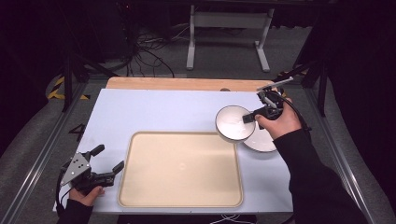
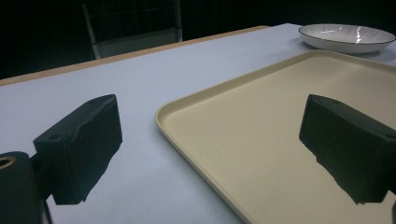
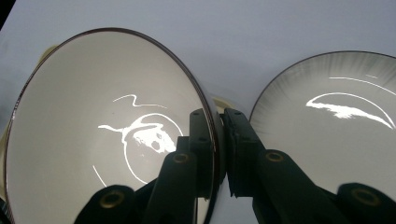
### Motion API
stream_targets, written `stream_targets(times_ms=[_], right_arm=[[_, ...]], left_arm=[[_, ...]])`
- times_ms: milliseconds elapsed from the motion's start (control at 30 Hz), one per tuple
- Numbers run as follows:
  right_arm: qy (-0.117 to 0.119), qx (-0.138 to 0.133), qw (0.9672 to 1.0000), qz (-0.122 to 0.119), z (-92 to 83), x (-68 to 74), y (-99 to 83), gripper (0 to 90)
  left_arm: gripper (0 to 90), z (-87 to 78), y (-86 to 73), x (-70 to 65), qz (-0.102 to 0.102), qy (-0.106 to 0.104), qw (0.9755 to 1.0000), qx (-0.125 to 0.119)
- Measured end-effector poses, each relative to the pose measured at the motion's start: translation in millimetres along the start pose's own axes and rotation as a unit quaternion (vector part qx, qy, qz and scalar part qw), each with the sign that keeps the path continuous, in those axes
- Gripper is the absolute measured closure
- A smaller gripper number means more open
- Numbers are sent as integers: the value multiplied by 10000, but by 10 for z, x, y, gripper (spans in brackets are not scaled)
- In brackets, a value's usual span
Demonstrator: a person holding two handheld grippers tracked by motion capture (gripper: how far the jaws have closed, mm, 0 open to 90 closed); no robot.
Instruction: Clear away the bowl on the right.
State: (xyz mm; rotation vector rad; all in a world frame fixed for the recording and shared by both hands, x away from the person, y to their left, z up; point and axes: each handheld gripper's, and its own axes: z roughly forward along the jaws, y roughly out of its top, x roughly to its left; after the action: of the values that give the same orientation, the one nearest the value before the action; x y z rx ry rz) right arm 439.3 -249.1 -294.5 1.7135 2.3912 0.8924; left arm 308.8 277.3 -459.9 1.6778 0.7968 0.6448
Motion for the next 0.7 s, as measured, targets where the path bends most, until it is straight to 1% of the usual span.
stream_targets(times_ms=[133,167,233,300,367,400,467,633,700], right_arm=[[133,24,9999,-101,39,147,13,822],[133,24,9999,-101,39,147,13,822],[165,47,9997,-156,60,208,18,821],[210,82,9995,-221,100,312,27,820],[231,91,9994,-251,110,333,28,820],[277,104,9991,-290,138,396,34,820],[294,116,9990,-324,150,425,38,820],[406,126,9983,-410,226,590,54,817],[419,136,9982,-418,239,617,56,816]], left_arm=[[67,3,0,1,-15,-2,10000,5],[67,4,0,3,-5,-7,10000,6],[67,6,-2,1,-19,0,10000,-14],[67,6,-1,3,-17,-7,10000,-15],[67,7,-2,3,-16,-10,10000,-15],[67,7,-1,3,-15,-11,10000,-13],[67,7,-1,3,-4,-15,10000,-13],[67,6,-1,3,-1,-19,10000,-17],[67,6,-1,3,-1,-22,10000,-18]])
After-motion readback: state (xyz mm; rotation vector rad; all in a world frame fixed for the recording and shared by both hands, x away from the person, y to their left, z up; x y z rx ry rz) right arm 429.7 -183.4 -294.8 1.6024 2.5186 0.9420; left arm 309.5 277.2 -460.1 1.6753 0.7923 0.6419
